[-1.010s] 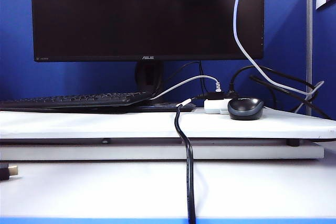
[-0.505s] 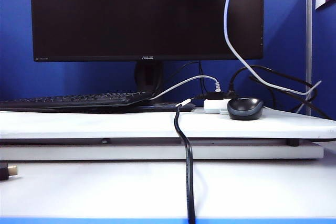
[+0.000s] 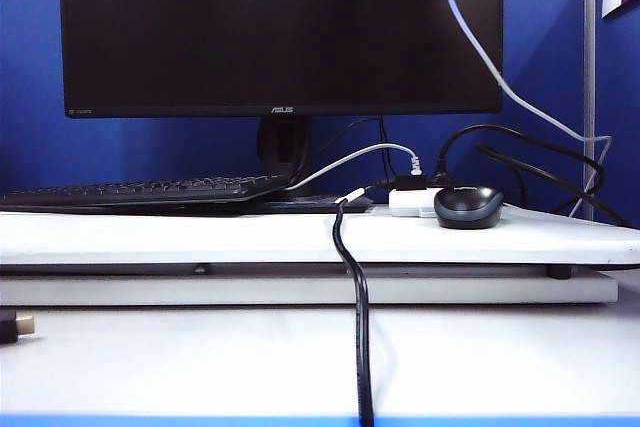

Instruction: Pick up the Type-C charging cable and the charging base, insert one end of the Type-C charger into the corresponding slot on the base, and finally place the plugged-in charger back on the table.

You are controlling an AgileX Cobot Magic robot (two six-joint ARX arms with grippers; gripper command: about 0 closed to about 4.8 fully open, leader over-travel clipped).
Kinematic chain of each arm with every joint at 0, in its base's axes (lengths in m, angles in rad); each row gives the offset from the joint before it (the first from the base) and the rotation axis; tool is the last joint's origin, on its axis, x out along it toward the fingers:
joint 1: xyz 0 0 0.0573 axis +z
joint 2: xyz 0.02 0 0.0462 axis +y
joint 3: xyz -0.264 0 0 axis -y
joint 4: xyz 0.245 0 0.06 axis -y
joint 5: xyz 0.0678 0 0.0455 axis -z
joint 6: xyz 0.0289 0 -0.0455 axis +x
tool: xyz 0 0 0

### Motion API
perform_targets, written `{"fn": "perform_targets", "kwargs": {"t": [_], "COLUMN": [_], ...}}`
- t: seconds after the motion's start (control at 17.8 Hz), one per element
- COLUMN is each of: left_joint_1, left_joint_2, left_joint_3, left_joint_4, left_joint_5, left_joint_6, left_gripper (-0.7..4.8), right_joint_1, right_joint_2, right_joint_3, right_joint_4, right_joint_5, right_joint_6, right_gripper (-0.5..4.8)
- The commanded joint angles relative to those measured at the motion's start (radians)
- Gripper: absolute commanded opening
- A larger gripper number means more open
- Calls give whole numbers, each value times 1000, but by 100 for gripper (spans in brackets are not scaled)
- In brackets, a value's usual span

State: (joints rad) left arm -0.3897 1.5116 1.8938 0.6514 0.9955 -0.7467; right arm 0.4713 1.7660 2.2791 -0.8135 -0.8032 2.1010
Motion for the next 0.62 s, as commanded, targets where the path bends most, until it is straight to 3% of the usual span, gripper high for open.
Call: {"fn": "perform_targets", "kwargs": {"t": [0.06, 0.17, 0.22, 0.45, 0.56, 0.62], "left_joint_1": [-17, -26, -26, -28, -28, -28], "left_joint_2": [-6, -1, 3, 69, 115, 142], "left_joint_3": [6, 6, 6, 6, 6, 6], "left_joint_4": [214, 328, 360, 501, 510, 514], "left_joint_5": [-51, -68, -68, -7, 79, 124], "left_joint_6": [-124, -239, -259, -256, -255, -206], "left_gripper": [-6, -6, -6, -6, -6, -6], "right_joint_1": [2, 2, 5, 5, 5, 5], "right_joint_2": [-7, -7, -7, -7, -7, -7], "right_joint_3": [53, 101, 133, 135, 135, 135], "right_joint_4": [9, 5, 2, 1, 1, -2], "right_joint_5": [26, 26, 28, 26, 19, 19], "right_joint_6": [27, 27, 27, 28, 27, 27], "right_gripper": [0, 0, 0, 0, 0, 0]}}
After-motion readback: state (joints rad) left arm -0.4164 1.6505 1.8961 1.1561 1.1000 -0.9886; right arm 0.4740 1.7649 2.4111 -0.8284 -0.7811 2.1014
